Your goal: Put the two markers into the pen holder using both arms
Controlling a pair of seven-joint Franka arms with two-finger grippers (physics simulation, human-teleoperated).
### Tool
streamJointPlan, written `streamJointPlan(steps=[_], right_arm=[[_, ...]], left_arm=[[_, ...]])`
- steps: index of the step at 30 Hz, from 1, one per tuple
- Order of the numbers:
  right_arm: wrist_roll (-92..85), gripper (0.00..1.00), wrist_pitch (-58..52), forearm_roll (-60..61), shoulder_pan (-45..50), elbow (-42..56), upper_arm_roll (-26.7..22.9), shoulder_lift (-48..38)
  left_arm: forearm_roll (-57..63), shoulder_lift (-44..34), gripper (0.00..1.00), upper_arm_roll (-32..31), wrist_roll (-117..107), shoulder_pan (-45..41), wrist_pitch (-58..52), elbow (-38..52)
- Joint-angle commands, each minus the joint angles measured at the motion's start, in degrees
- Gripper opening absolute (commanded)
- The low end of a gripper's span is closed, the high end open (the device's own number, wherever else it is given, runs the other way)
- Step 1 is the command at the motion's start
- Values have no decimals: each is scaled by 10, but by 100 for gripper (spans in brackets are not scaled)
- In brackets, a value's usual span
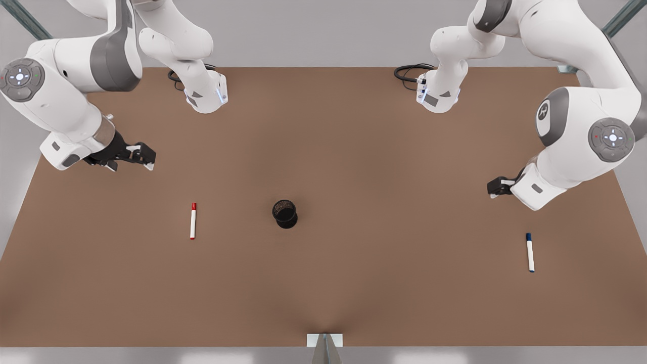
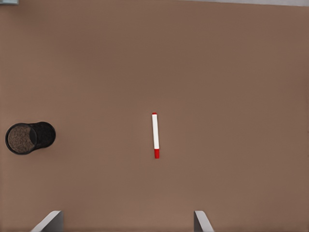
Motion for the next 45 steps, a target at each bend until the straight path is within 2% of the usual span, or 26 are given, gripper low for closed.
streamJointPlan(steps=[1, 3, 5, 6, 7, 10, 13, 16, 21, 26, 30, 32, 33, 34, 35, 36, 37, 39, 42, 45], right_arm=[[24, 100, 4, 2, -3, 2, -1, 4], [24, 100, 18, 3, 1, 1, 0, 16], [24, 100, 47, 4, -3, 2, 0, 45], [24, 100, 74, 5, -7, -3, -1, 68], [24, 100, 129, 5, -12, -5, 0, 112], [24, 100, 234, 5, -22, -38, 0, 174], [24, 100, 292, 5, -18, -42, 0, 239], [24, 100, 372, 3, -17, -97, 1, 260], [24, 100, 405, 2, -25, -94, -1, 308], [29, 100, 408, -23, -18, -97, -2, 338], [27, 100, 432, -24, -22, -188, 1, 294], [27, 100, 433, -24, -29, -193, 1, 296], [27, 97, 433, -24, -32, -193, 1, 301], [31, 89, 433, -24, -31, -193, 1, 304], [31, 74, 433, -24, -30, -192, 1, 306], [31, 66, 434, -24, -32, -191, 1, 310], [32, 64, 442, -24, -33, -188, 1, 318], [32, 64, 456, -24, -34, -186, 0, 326], [32, 64, 464, -24, -35, -186, 0, 334], [31, 60, 481, -24, -35, -186, 0, 342]], left_arm=[[2, 1, 100, 0, 38, 2, 5, 0], [4, 36, 100, 23, 122, 21, 75, -4], [-2, 66, 98, 46, 131, 42, 191, -44], [-8, 85, 96, 51, 131, 54, 230, -44], [-46, 112, 100, 58, 134, 72, 281, -56], [-48, 120, 100, 59, 134, 73, 386, -129], [-72, 149, 100, 78, 157, 82, 470, -170], [-74, 181, 100, 91, 216, 99, 524, -184], [-74, 222, 100, 116, 286, 108, 618, -213], [-126, 263, 100, 115, 360, 146, 625, -196], [-147, 286, 100, 112, 356, 148, 625, -168], [-147, 292, 100, 112, 356, 148, 625, -162], [-147, 294, 100, 112, 355, 150, 625, -162], [-147, 294, 100, 112, 355, 151, 625, -162], [-147, 298, 100, 112, 355, 151, 625, -160], [-149, 300, 98, 111, 352, 151, 625, -160], [-149, 301, 88, 111, 352, 150, 625, -160], [-149, 303, 77, 111, 354, 150, 625, -160], [-149, 306, 68, 111, 355, 150, 625, -160], [-149, 309, 65, 111, 353, 150, 625, -160]])
